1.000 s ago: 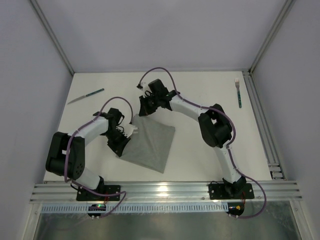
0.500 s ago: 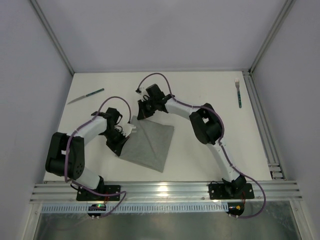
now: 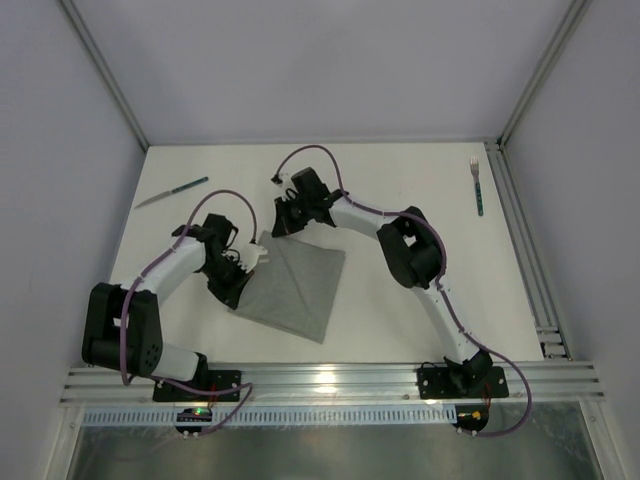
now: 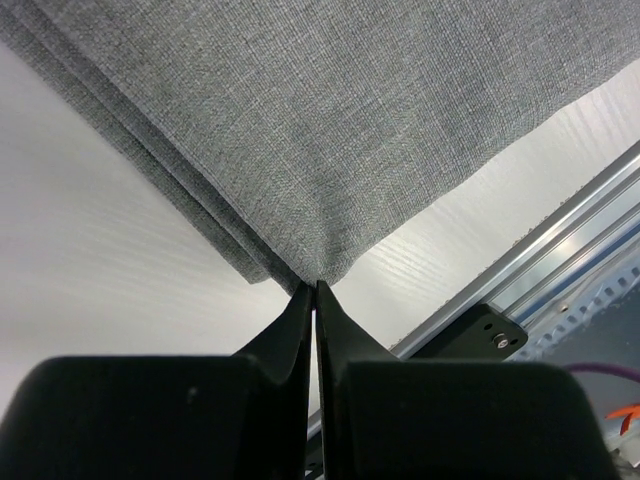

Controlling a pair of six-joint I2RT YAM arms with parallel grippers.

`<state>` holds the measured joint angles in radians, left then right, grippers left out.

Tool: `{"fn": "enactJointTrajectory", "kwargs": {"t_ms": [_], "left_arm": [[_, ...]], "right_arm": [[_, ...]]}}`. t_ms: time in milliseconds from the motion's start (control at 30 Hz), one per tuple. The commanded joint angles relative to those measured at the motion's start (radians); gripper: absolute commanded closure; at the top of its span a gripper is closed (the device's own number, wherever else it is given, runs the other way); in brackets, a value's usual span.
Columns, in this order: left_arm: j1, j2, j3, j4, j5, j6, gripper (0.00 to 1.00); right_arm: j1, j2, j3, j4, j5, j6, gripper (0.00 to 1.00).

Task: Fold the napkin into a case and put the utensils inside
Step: Smooth out the square-folded napkin at the center of the board.

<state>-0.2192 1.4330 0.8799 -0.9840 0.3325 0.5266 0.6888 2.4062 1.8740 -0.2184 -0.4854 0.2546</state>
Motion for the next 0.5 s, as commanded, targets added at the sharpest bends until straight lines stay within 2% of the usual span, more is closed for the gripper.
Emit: {"fn": "enactJointTrajectory", "kwargs": {"t_ms": [0, 100, 367, 467], "left_arm": [[0.007, -0.02, -0.028, -0.015, -0.013, 0.01, 1.0], [0.009, -0.02, -0.032, -0.008, -0.027, 0.001, 1.0], [0.018, -0.023, -0.062, 0.03, -0.065, -0.005, 1.0], [0.034, -0.005, -0.071, 0.047, -0.081, -0.005, 1.0]], "right_arm": [[-0.002, -0.084, 0.017, 0.119, -0.021, 0.047, 0.97], [0.0, -0.093, -0.015, 0.171, -0.024, 0.075, 0.97], [-0.002, -0.027, 0.025, 0.133, -0.015, 0.1, 0.97], [0.0, -0.004, 0.033, 0.103, -0.007, 0.103, 0.79]]}}
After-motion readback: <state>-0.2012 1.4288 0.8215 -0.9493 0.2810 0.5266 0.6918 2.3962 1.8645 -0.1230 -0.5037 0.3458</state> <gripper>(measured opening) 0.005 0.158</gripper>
